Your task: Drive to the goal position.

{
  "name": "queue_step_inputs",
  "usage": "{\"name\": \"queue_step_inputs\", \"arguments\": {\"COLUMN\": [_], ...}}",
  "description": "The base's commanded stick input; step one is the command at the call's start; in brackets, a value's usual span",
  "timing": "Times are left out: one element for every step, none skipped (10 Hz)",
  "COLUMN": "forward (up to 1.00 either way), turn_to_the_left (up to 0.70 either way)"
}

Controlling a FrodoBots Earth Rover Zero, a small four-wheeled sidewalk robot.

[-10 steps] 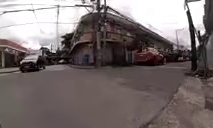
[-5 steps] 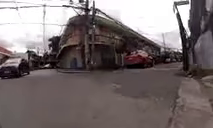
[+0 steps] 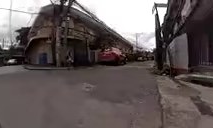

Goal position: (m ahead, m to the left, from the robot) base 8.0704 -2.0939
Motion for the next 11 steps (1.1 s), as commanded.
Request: {"name": "queue_step_inputs", "arguments": {"forward": [0.7, 0.7, 0.7, 0.7, 0.7, 0.7, 0.7, 0.7, 0.7, 0.7, 0.7], "turn_to_the_left": [0.0, 0.0, 0.0, 0.0, 0.0, 0.0, 0.0, 0.0, 0.0, 0.0, -0.01]}}
